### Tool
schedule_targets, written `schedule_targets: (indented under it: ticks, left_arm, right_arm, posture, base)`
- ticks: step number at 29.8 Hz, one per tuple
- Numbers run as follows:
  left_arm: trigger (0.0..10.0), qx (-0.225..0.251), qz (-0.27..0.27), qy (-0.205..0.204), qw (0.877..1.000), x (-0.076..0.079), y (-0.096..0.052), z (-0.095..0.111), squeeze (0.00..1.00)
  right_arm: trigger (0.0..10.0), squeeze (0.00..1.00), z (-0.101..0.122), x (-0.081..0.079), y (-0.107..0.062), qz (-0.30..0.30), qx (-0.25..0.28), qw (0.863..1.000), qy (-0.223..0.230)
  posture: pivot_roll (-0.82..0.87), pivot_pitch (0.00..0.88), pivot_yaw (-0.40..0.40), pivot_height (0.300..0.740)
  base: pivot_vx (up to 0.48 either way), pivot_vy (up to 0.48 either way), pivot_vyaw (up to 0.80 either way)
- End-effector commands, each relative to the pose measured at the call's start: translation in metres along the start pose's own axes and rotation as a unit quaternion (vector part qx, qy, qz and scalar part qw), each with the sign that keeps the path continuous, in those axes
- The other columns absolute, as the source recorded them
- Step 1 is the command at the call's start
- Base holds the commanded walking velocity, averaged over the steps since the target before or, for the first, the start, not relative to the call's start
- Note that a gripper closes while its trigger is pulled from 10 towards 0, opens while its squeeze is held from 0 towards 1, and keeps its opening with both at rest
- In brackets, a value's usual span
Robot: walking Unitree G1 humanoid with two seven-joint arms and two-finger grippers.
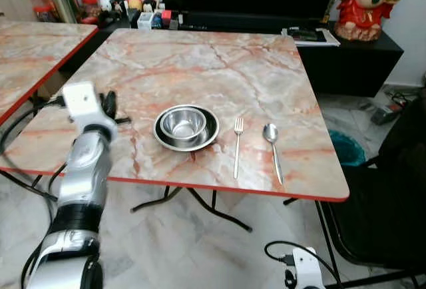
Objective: Setting the table
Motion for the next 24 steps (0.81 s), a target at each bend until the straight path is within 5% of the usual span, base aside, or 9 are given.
schedule_targets:
  ticks: [1, 4, 6, 9, 11, 14, 16, 24]
  left_arm:
    - [10.0, 0.043, 0.002, 0.018, 0.999, -0.005, 0.0, 0.019, 0.0]
    - [10.0, 0.05, 0.012, 0.102, 0.993, -0.018, -0.006, 0.016, 0.0]
    - [10.0, 0.053, 0.012, 0.12, 0.991, -0.02, -0.008, 0.015, 0.0]
    - [10.0, 0.032, 0.074, 0.192, 0.978, -0.065, -0.025, 0.001, 0.0]
    - [10.0, 0.018, 0.094, 0.22, 0.971, -0.081, -0.033, -0.006, 0.0]
    - [10.0, -0.055, 0.136, 0.275, 0.95, -0.119, -0.054, -0.037, 0.0]
    - [10.0, -0.097, 0.191, 0.274, 0.938, -0.151, -0.075, -0.052, 0.0]
    - [10.0, -0.178, 0.25, 0.302, 0.903, -0.182, -0.12, -0.09, 0.0]
  right_arm:
    - [10.0, 0.0, 0.002, 0.0, 0.0, -0.001, 0.007, 1.0, 0.008]
    - [10.0, 0.0, 0.002, 0.0, 0.0, 0.001, 0.008, 1.0, 0.007]
    - [10.0, 0.0, 0.002, -0.001, 0.0, 0.001, 0.008, 1.0, 0.007]
    - [10.0, 0.0, 0.002, -0.002, 0.0, 0.0, 0.009, 1.0, 0.009]
    - [10.0, 0.0, 0.002, -0.003, 0.0, 0.0, 0.009, 1.0, 0.01]
    - [10.0, 0.0, 0.001, -0.004, -0.001, -0.001, 0.008, 1.0, 0.013]
    - [10.0, 0.0, 0.0, -0.004, -0.001, -0.002, 0.006, 1.0, 0.018]
    - [10.0, 0.0, -0.001, -0.003, -0.001, -0.006, 0.004, 1.0, 0.024]
  posture:
    - [0.03, 0.0, -0.014, 0.74]
    - [0.04, 0.0, -0.014, 0.74]
    - [0.04, 0.0, -0.014, 0.74]
    - [0.04, 0.0, 0.001, 0.74]
    - [0.04, 0.0, 0.002, 0.74]
    - [0.05, 0.0, 0.004, 0.74]
    - [0.05, 0.0, 0.008, 0.74]
    - [0.05, 0.0, 0.013, 0.74]
  base:
    - [0.0, 0.0, 0.0]
    - [0.0, 0.0, 0.0]
    - [0.0, 0.0, 0.0]
    - [0.0, 0.0, 0.0]
    - [0.0, 0.0, 0.0]
    - [0.0, 0.0, 0.0]
    - [0.0, 0.0, 0.0]
    - [0.0, 0.0, 0.0]
Point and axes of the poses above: a point about 5 cm out from each wrist's last joint towards the gripper, its own y axis pointing out of the wrist towards the gripper, its own z axis along the axis of the wrist's last joint, x = y × z, the point moved 5 cm from there along y, pointing out of the wrist towards the gripper, and after that the axes turned 5 degrees about -y, right-handed, at the moved point
